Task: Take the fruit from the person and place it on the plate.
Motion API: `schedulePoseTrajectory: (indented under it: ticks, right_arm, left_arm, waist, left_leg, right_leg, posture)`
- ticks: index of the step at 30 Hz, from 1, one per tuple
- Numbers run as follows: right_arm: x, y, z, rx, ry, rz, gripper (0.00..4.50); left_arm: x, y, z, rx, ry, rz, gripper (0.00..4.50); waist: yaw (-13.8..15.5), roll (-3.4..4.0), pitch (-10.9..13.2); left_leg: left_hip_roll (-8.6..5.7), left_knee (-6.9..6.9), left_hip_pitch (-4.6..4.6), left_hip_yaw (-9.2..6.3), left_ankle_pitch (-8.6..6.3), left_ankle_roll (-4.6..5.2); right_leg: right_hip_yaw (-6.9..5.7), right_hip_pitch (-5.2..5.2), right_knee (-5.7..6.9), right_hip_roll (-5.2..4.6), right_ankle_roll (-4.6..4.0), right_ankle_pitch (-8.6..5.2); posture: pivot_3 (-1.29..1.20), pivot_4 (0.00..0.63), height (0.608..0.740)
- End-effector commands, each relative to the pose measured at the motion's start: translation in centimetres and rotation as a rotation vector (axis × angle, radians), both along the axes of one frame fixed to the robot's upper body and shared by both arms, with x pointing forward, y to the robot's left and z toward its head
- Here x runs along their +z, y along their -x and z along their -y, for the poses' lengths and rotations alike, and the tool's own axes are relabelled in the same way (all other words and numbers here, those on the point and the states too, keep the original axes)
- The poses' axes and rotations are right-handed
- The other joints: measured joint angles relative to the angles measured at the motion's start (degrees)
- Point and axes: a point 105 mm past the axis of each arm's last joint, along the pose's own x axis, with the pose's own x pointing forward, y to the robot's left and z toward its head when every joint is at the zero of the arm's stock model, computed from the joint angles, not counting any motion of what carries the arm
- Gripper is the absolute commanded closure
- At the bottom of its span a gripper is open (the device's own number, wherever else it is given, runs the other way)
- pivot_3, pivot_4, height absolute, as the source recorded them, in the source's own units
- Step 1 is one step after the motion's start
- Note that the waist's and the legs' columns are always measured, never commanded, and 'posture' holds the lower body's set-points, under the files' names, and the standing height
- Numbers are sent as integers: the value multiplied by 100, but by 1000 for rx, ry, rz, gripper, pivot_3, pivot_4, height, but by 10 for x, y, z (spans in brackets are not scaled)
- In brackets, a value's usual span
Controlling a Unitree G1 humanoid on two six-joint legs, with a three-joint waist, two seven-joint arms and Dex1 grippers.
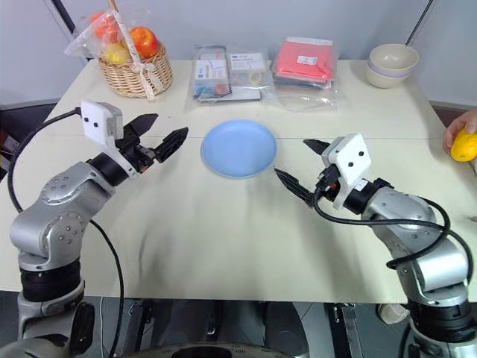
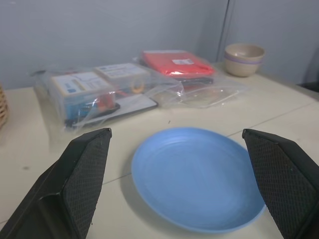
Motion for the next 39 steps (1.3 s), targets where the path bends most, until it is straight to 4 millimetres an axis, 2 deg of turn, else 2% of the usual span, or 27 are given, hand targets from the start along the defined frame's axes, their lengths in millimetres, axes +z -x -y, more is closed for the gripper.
schedulePoseTrajectory:
  ticks: [1, 6, 20, 27, 39]
  right_arm:
    - [11, 2, 9, 14, 6, 21, 0]
    - [14, 0, 19, -1, 11, 21, 0]
    - [21, 6, 29, -43, 6, 24, 0]
    - [22, 10, 31, -55, -3, 18, 0]
    - [23, 13, 32, -77, -8, 18, 0]
  left_arm:
    - [10, 10, -2, -10, -28, 36, 132]
    - [8, 9, -1, -11, -22, 18, 132]
    - [-1, 14, 7, -124, -63, -29, 132]
    - [-5, 18, 13, -168, -83, -42, 132]
    - [-1, 14, 16, -181, -84, -33, 132]
  waist:
    - [-1, 0, 0]
    - [12, 0, 0]
    - [14, 0, 0]
    - [13, 0, 0]
    - [13, 0, 0]
  left_leg:
    - [0, 0, 1, 0, 0, 0]
    - [0, 0, 1, 0, 0, 0]
    - [0, -1, 1, 0, 0, 0]
    - [0, -1, 1, 0, 0, 0]
    - [0, -3, 1, 0, 0, 0]
  right_leg:
    - [0, 1, 0, 0, 0, 0]
    - [0, 2, -1, -1, 0, 0]
    - [0, 1, -1, -1, 0, 0]
    - [0, 2, -2, -1, 0, 0]
    - [0, 1, -2, -1, -1, 0]
  posture:
    - [0, 150, 740]
    - [0, 150, 740]
    - [0, 150, 740]
    - [0, 150, 740]
    - [0, 150, 740]
